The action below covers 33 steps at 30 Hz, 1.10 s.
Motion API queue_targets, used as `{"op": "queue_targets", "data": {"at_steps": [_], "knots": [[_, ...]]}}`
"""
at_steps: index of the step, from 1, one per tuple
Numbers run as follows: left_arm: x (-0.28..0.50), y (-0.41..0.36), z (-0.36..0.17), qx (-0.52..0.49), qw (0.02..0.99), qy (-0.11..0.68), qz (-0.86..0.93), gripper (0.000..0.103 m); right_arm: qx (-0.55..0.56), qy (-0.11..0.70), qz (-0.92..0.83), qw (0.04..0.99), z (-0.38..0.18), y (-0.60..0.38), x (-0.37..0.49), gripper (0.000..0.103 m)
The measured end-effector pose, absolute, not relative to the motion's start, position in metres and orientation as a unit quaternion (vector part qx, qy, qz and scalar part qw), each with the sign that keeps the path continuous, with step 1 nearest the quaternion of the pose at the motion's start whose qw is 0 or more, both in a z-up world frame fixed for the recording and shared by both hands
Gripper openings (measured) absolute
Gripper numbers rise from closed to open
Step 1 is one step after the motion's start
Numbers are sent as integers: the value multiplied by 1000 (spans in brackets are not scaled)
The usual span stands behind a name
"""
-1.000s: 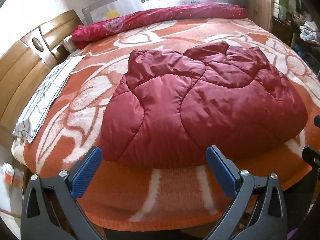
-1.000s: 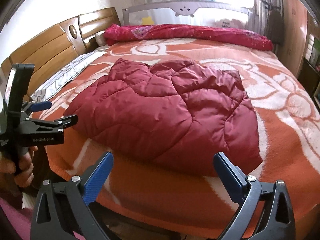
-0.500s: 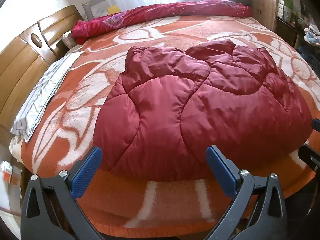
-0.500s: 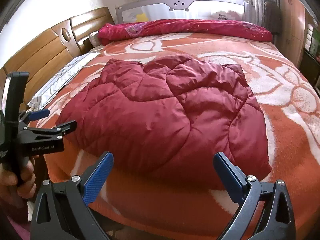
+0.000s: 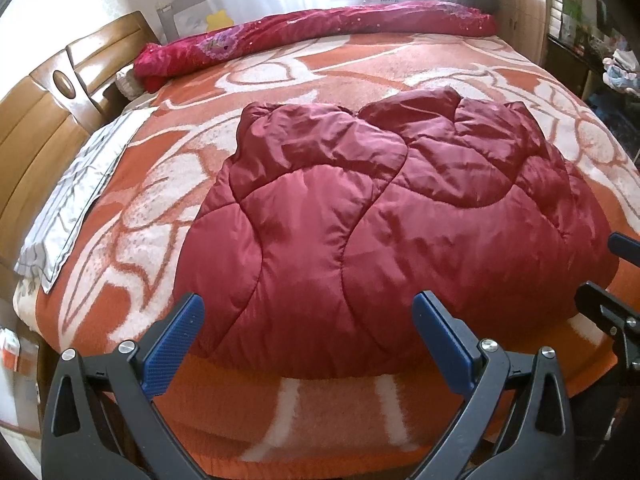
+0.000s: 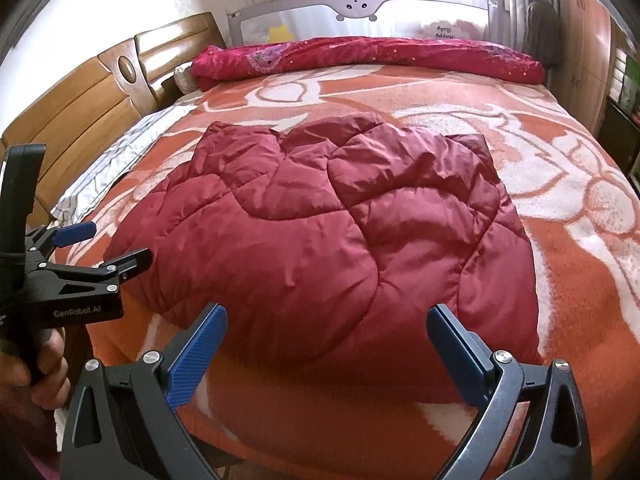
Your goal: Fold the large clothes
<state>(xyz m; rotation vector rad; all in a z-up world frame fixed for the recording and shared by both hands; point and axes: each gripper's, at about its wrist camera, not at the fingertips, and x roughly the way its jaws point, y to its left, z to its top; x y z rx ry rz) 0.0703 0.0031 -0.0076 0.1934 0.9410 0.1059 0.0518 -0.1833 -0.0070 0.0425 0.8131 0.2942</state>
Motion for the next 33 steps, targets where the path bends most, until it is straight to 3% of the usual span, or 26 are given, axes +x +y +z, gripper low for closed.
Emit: {"op": "queue_targets", "data": {"at_steps": [33], "knots": [[81,-9,-3,86,885,457,32,103,19,390,140,910,1,-183,66,101]]}}
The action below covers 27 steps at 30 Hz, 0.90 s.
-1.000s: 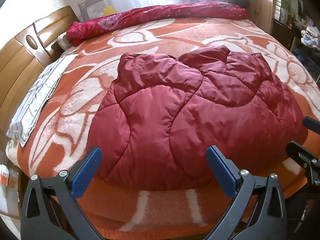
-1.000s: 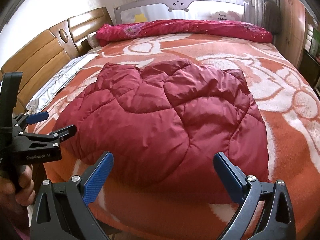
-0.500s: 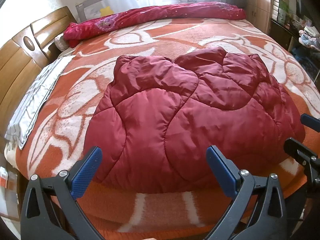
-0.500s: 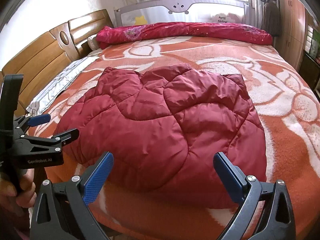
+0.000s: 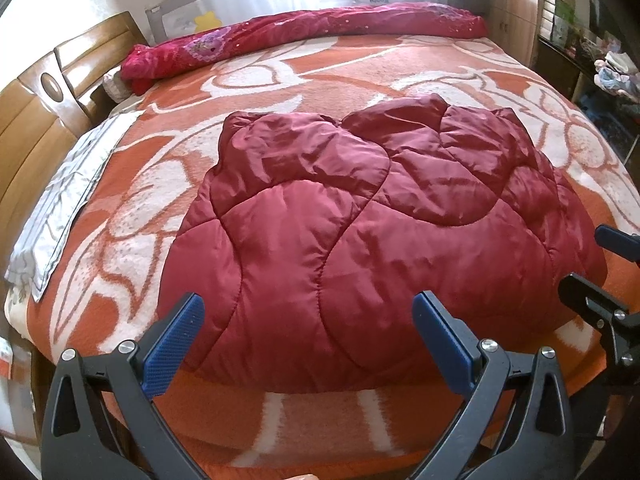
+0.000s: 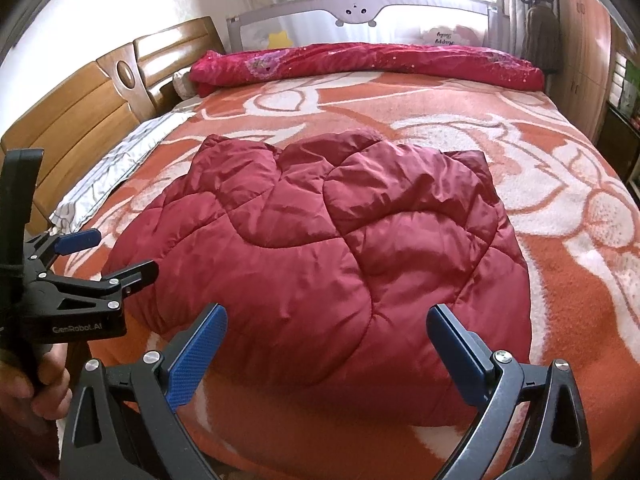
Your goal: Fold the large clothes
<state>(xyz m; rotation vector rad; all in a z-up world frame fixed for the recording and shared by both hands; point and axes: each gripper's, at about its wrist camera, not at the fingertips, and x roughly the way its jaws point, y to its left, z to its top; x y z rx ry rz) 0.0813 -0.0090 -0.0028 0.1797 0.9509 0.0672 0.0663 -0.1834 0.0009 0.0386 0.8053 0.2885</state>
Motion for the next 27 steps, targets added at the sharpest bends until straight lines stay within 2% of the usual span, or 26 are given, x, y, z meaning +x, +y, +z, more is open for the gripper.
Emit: {"op": "queue_targets", "data": {"at_steps": [27], "knots": [[84,-11,-7,83,882,463,24,103,17,399,134,907,-6,-184,68,101]]}}
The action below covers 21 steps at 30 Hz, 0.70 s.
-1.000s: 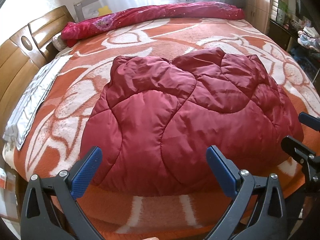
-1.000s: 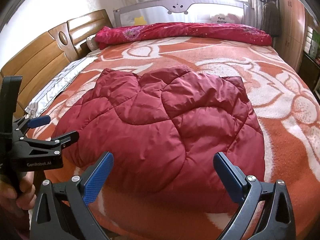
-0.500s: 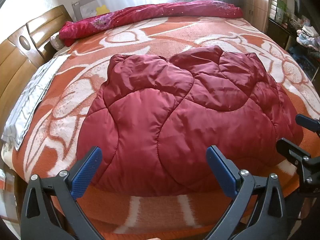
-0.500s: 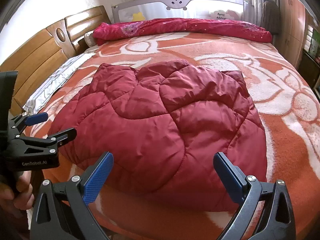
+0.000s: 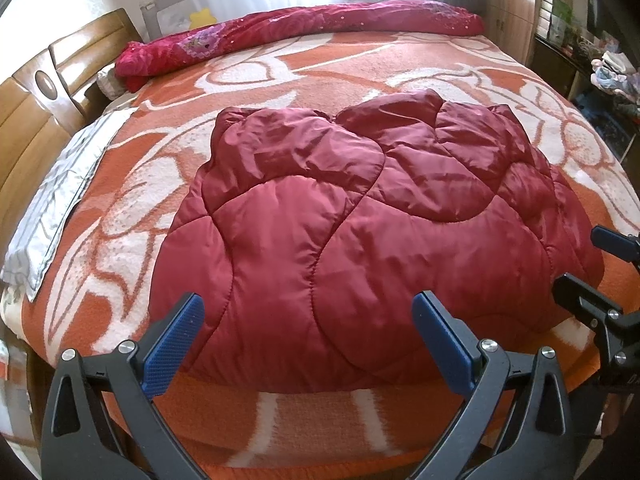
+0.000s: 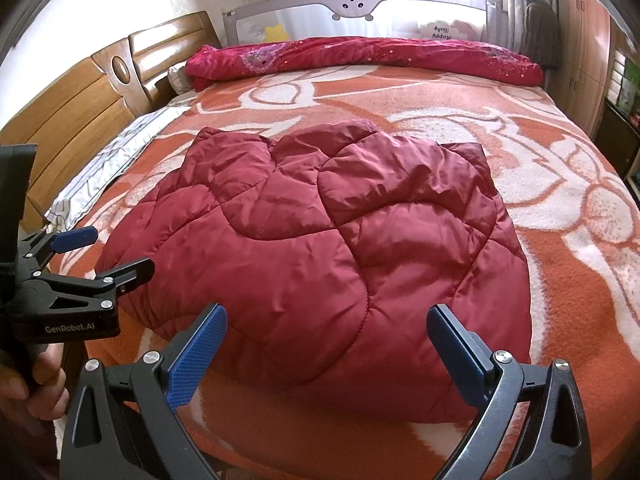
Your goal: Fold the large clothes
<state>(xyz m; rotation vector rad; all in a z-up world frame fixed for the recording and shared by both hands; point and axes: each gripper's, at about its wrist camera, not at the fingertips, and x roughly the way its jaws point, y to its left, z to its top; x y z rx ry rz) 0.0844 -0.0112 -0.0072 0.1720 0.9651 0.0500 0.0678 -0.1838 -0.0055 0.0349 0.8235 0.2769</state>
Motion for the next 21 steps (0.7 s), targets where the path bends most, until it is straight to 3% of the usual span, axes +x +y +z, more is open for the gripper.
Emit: {"op": "queue_targets", "data": {"at_steps": [21], "knots": [[86,-14,-3,82,882,463,17,103,17,398,132,907,-4,-184,69,101]]}}
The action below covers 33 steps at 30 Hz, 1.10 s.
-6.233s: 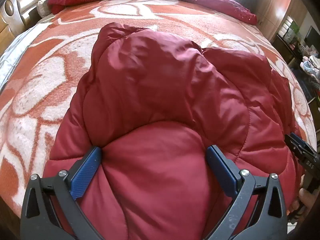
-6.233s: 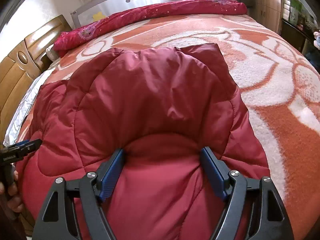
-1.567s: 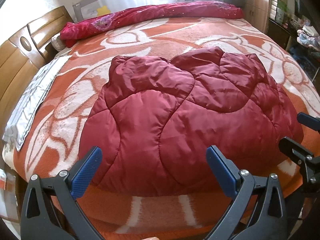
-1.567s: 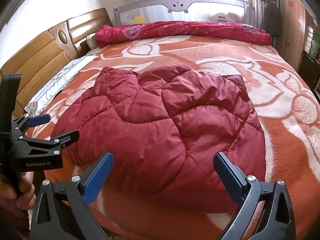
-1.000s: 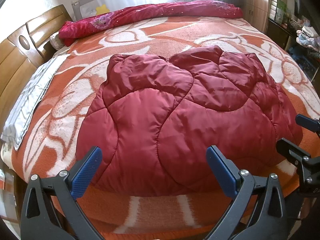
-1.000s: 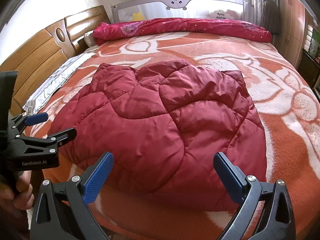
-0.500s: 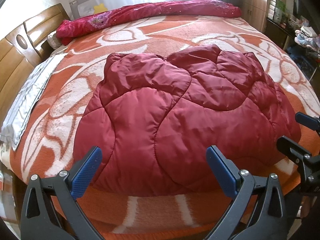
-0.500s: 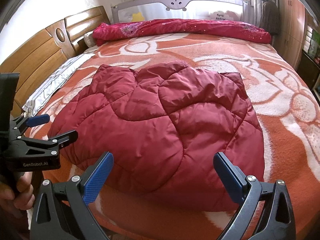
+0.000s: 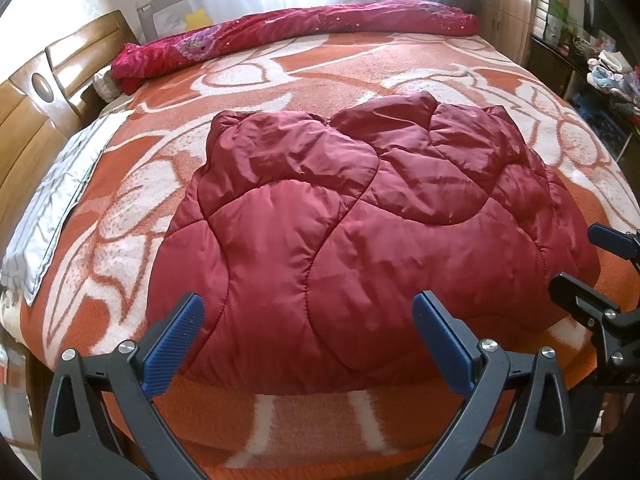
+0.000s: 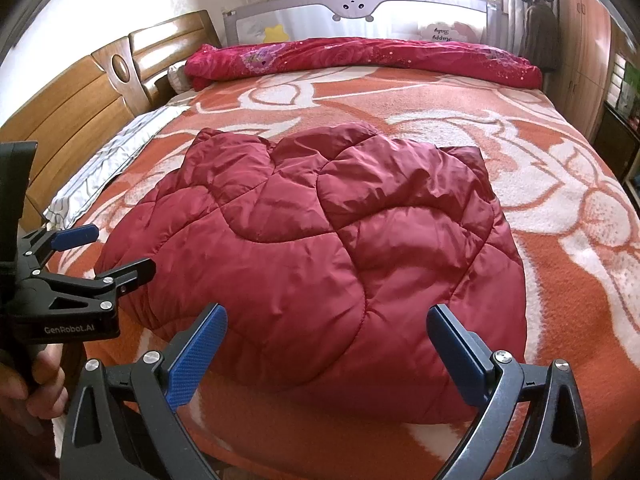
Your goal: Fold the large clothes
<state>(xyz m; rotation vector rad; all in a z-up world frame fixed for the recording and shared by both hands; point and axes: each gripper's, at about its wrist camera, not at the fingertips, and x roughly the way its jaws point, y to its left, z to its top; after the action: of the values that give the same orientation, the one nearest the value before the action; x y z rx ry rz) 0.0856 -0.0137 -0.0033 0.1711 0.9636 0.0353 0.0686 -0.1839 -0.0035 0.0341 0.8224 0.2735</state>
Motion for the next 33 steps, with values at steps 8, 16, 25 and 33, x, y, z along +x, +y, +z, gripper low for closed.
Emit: {"op": "queue_targets", "data": {"at_steps": [8,16,25,33], "knots": [[85,-14,-3,83,882,463,16,103,16,399,132,907,-3,-183,68,101],[86,-15,-3,85,883,461,16,103,17,398,131,908,-2,-188,69,101],[89,-15,-3,84,884,460,9,103,15,396,131,909,1,-190,71,101],[89,-16,-3,85,884,460,8,103,15,395,131,909,3,-192,71,101]]}}
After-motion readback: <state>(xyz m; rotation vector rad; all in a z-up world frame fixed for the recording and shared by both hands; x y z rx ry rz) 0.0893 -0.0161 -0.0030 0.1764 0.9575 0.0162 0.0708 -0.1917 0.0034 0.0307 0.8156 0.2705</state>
